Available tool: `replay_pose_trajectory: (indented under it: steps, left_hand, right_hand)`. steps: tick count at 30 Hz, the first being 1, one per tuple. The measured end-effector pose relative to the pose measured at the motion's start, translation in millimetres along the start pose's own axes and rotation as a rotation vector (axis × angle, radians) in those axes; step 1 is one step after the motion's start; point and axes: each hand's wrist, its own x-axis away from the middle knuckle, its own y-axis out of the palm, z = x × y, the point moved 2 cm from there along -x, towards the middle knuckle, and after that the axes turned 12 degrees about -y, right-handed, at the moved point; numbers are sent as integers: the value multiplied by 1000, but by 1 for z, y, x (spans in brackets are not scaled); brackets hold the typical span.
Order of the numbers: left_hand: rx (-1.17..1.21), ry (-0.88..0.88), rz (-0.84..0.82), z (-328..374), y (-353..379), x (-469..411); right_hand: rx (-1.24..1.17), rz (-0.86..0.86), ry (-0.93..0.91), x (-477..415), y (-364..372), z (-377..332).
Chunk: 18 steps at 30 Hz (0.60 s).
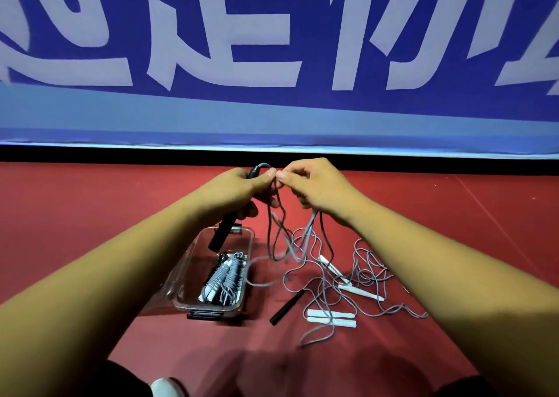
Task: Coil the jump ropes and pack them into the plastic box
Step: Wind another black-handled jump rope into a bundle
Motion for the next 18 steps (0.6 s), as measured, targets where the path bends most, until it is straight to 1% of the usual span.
replay_pose_trajectory:
  steps: [2, 4, 7, 10, 12, 15, 17, 18]
  left_hand:
    - [26, 24, -8, 1, 0, -1]
    - [165, 47, 21, 2, -1, -4]
    - [433, 49, 145, 6, -8, -8]
    - [585, 46, 277, 4, -22, -13]
    - [640, 33, 336, -1, -32, -17]
    - [707, 4, 386, -11, -42, -23]
    - [683, -14, 413, -16, -50, -26]
    - [602, -30, 423, -19, -53, -27]
  right_hand:
    - [-67, -9, 21, 2, -2, 1]
    - [-87, -29, 40, 5, -6, 6]
    - [-21, -152, 104, 12, -13, 21]
    - [94, -284, 219, 24, -20, 43]
    - [126, -336, 283, 30, -25, 53]
    - [257, -370, 239, 31, -31, 57]
    - [339, -323, 171, 27, -33, 55]
    - [338, -267, 150, 25, -34, 53]
